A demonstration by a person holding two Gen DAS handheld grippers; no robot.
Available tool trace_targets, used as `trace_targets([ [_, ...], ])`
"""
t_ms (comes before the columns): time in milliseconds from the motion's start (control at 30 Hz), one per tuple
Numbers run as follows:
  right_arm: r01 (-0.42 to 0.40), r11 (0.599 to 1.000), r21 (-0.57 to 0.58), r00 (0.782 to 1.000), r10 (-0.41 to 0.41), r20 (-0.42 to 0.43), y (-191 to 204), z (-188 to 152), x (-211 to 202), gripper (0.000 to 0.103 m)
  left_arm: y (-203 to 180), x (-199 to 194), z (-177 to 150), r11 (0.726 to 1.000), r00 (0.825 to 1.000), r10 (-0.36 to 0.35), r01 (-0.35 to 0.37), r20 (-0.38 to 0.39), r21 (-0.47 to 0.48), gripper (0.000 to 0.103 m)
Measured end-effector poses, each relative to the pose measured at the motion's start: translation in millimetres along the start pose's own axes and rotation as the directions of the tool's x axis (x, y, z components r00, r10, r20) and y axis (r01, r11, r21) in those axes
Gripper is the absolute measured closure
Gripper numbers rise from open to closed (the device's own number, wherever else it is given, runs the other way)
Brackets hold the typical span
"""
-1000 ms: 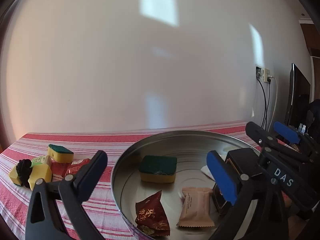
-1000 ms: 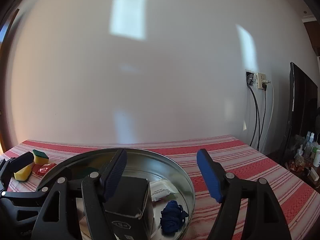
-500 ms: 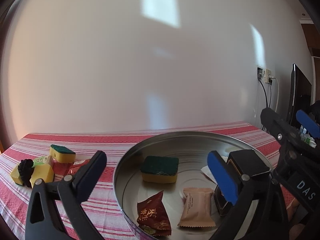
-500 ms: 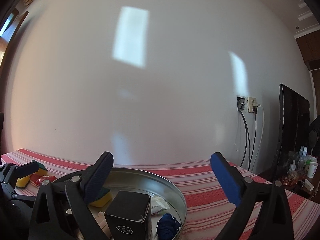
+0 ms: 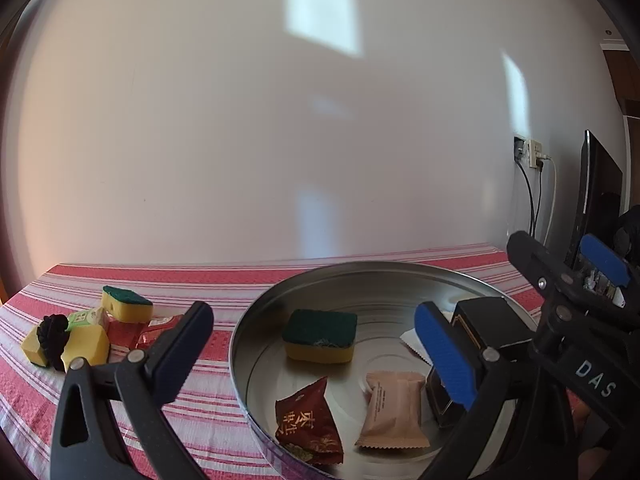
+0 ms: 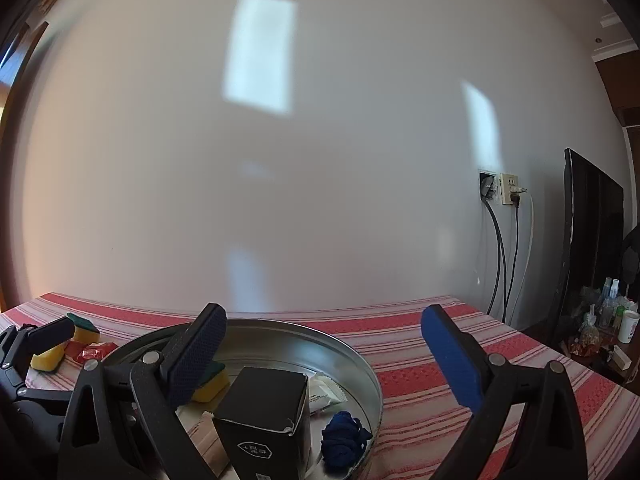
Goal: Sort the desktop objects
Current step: 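Withdraw both tools from the tin back toward the remaining pile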
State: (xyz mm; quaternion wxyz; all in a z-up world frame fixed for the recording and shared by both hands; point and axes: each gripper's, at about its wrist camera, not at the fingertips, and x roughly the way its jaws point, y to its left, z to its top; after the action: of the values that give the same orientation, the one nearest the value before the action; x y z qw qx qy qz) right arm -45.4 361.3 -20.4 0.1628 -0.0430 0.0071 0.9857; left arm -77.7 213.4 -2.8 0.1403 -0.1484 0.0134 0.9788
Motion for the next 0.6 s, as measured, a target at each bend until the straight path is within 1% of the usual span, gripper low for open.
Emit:
trace_targets([
  [200,-0.001,1.000,0.003,1.000,0.001,-0.025,4.9,-1.6,-1.7,0.003,6.5,-5.6,-1.6,1.000,1.000,0.013,-0.013,-0.002,-0.002,0.001],
  [433,-0.016,1.000,0.020,0.998,0.017,-0.067,16.4,-4.4,-1.5,0.003,29.6,-17.6,-4.4,0.999,0.999,0.034,-0.034,0.004,0.007,0.001],
  [500,-0.005,1.000,0.004,0.997,0.005,-0.082,21.8,-5.4,-0.3,0.003,40.9,-22.4,-5.2,0.999,0.999,0.039,-0.039,0.016,-0.006,0.001],
  [600,-0.005,0.999,-0.035,0.996,0.002,-0.089,32.5,-6.1,-0.8,0.003,57.0,-24.9,-6.1,0.998,0.998,0.063,-0.063,0.015,-0.011,0.001],
])
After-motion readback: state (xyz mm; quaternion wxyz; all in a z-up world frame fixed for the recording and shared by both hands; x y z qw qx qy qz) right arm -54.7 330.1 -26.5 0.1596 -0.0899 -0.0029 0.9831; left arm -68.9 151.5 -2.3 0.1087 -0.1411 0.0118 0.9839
